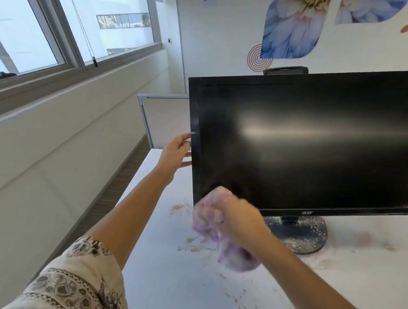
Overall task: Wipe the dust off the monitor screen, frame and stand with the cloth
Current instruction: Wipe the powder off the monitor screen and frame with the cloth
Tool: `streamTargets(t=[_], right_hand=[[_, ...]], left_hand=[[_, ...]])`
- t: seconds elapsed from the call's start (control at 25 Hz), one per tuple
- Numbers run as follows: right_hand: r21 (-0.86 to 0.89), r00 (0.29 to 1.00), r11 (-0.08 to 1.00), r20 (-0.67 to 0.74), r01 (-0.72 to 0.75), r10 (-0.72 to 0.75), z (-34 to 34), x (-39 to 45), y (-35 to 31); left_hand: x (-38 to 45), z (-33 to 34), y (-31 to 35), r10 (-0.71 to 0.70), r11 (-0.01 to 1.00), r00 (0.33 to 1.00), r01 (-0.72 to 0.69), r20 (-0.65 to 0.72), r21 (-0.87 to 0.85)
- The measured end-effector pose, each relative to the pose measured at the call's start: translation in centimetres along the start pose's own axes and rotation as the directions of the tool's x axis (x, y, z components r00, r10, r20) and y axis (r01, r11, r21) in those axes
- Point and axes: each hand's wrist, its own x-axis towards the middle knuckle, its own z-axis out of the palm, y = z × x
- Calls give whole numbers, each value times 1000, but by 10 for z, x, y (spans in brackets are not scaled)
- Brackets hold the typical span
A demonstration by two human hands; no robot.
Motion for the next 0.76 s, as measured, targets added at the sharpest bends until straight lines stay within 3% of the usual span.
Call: streamTargets(t=[0.08, 0.12, 0.16, 0.2, 0.32, 0.4, 0.52, 0.76], right_hand=[[0, 971, 999, -235, -54, 52, -42, 21, -6], [22, 915, 996, -394, -86, 88, -60, 34, -7], [-29, 850, 995, -523, -98, 69, -75, 49, -6], [-153, 824, 982, -566, -109, 4, -80, 61, -9], [-330, 940, 924, -332, -192, 76, -68, 70, -18], [-244, 944, 960, -325, -139, 54, -28, 48, -17], [180, 945, 977, -285, -114, 163, 20, 11, -18], [159, 960, 963, -144, -216, 239, 26, -2, 11]], left_hand=[[-1, 0, -1, -18, 999, 1000, 17, -25, -50], [-2, 0, -2, -19, 997, 1000, 17, -24, -69], [-3, 1, -2, -15, 998, 1000, 14, -15, -65], [-4, 1, -2, -12, 999, 1000, 12, -4, -52], [-4, 0, 1, -13, 999, 1000, 13, -7, -52], [-3, 0, -5, -28, 996, 999, 27, -18, -79], [-3, 3, -13, -54, 998, 998, 52, -41, -45], [0, 10, -2, -49, 999, 990, 50, -130, 5]])
